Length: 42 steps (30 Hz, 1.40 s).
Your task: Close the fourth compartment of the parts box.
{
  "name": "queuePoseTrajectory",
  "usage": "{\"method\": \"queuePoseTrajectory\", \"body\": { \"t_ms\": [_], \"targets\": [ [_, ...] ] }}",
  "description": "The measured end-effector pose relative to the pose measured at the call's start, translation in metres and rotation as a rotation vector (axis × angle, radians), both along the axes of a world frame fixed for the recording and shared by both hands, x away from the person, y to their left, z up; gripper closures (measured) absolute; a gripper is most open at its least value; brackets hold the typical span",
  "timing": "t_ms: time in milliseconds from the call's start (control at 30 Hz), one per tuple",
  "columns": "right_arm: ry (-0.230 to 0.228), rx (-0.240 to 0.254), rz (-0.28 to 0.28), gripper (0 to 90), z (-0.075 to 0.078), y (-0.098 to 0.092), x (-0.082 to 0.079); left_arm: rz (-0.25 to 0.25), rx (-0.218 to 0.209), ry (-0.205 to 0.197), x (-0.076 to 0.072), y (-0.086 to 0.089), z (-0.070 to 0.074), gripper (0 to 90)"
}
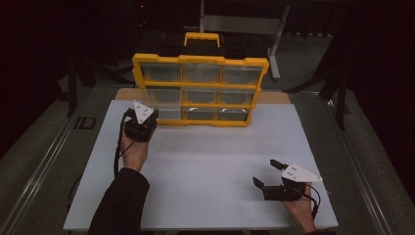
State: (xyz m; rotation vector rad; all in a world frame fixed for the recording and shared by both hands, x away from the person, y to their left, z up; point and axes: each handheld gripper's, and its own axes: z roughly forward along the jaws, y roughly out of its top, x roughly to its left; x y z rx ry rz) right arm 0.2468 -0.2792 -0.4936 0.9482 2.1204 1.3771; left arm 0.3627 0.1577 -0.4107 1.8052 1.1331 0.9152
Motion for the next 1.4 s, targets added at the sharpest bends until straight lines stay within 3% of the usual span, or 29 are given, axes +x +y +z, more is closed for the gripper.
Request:
{"method": "queuePoseTrajectory", "body": {
  "t_ms": [167,733,1400],
  "targets": [
    [-0.001,-0.002,0.001,8.6,0.000,0.000,0.000,0.012,-0.021,-0.003,0.001,-0.002,0.001,90.0],
    [-0.001,0.001,0.003,8.6,0.000,0.000,0.000,0.037,-0.029,0.005,0.013,-0.005,0.003,90.0],
    [-0.002,0.003,0.004,8.7,0.000,0.001,0.000,0.048,-0.013,0.015,0.024,-0.008,0.006,90.0]
  ]
}}
